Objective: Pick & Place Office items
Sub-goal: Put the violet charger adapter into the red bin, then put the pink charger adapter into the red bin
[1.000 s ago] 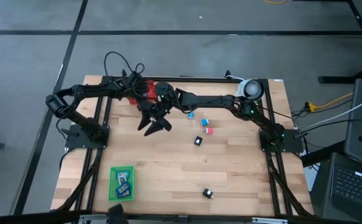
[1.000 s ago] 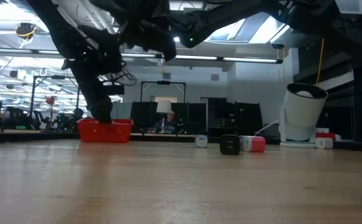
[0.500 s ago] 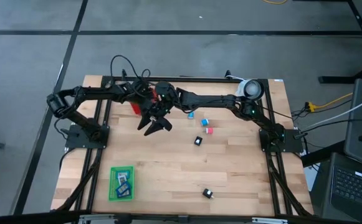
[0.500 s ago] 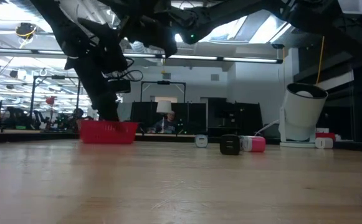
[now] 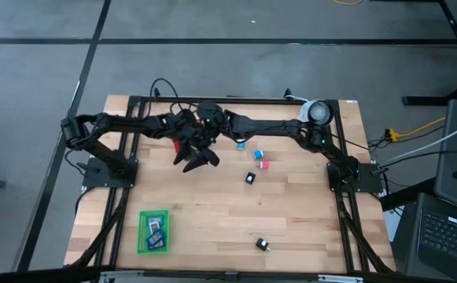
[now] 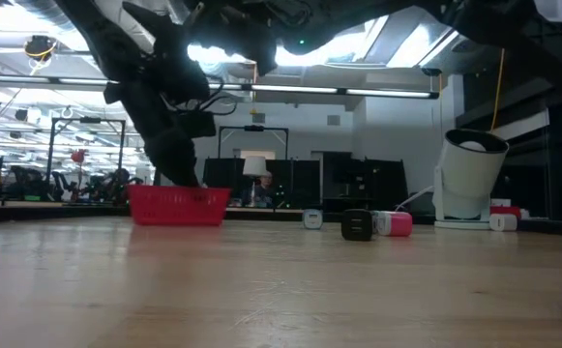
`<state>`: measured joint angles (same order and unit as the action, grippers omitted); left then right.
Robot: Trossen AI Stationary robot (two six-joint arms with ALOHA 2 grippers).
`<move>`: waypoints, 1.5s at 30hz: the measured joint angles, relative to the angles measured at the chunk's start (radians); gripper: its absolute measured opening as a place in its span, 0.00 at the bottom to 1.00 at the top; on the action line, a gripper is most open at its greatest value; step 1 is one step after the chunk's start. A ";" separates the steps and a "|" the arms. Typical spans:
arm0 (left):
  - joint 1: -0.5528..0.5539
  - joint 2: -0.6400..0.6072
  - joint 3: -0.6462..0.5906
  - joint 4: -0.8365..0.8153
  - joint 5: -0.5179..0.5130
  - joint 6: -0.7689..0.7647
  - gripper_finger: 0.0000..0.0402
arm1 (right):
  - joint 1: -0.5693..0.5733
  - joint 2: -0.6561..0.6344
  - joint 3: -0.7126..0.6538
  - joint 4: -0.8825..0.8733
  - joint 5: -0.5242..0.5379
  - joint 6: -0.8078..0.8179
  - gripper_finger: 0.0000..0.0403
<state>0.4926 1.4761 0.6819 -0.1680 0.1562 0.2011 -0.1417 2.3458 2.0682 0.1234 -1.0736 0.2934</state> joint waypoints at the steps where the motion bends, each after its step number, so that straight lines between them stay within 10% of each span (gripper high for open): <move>1: -0.011 0.000 0.000 0.014 0.001 -0.006 0.32 | 0.001 -0.003 0.000 0.002 0.003 -0.003 0.66; 13: -0.048 0.000 0.000 0.031 0.038 -0.043 0.34 | 0.013 -0.007 0.000 0.003 0.000 0.006 0.66; 21: -0.048 0.000 0.000 0.042 -0.184 -0.034 0.53 | 0.013 -0.010 0.000 0.002 0.000 -0.011 0.66; 30: -0.055 -0.018 0.000 0.109 -0.188 -0.031 0.65 | 0.013 -0.030 0.000 0.001 -0.019 -0.026 0.66; 45: -0.081 -0.398 0.000 0.424 -0.057 -0.078 0.62 | 0.035 -0.265 0.000 -0.219 -0.055 -0.305 0.66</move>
<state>0.4114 1.0777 0.6815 0.2562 0.0994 0.1228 -0.1067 2.0809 2.0686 -0.0959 -1.1285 -0.0115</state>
